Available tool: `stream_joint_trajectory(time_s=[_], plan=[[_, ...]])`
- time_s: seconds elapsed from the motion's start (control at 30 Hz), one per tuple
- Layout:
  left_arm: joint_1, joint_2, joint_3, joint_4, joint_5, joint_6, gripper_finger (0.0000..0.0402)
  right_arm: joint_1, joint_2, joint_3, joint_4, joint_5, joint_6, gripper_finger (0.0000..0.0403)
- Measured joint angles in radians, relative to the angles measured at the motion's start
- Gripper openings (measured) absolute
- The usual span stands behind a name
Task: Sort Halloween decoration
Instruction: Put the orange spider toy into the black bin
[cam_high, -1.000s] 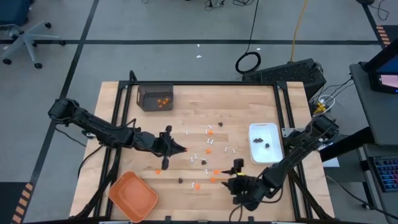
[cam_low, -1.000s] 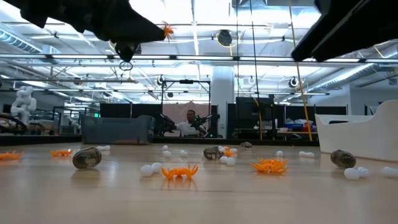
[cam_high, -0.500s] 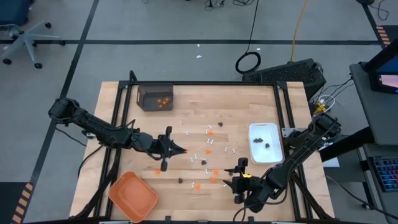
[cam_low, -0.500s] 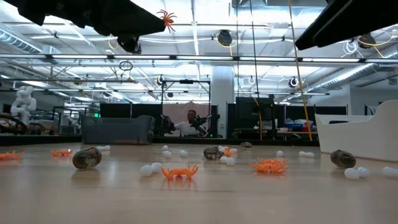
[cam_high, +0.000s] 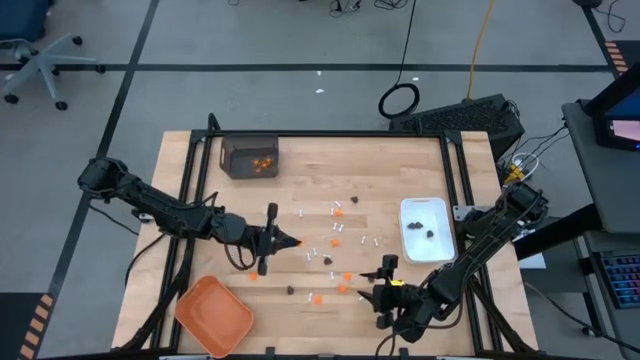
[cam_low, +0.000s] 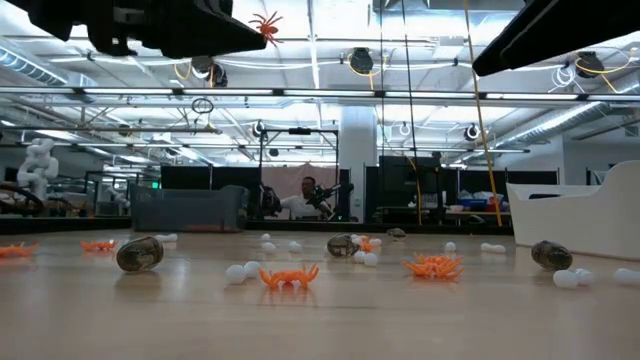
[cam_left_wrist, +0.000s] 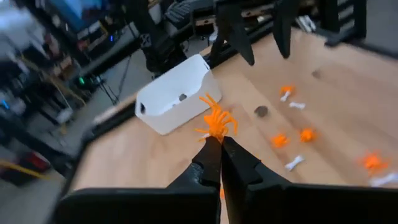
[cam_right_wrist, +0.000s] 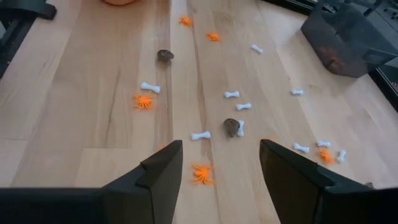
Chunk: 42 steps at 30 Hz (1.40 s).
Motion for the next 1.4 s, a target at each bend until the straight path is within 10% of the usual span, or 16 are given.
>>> stream_joint_trajectory(time_s=[0.3,0.67,1.4], plan=[[0.000,0.000,0.000,0.001,0.000,0.455,0.0000,-0.004,0.000,0.000,0.001,0.000,-0.110,0.0199],[0.000,0.000,0.000,0.005,-0.034,0.483,0.0000,-0.004,0.000,0.000,0.002,0.000,-0.123,0.0199],[0.000,0.000,0.002,0.032,-0.042,-0.601,0.0000,-0.005,0.000,0.000,0.066,0.001,-0.073,0.0199]])
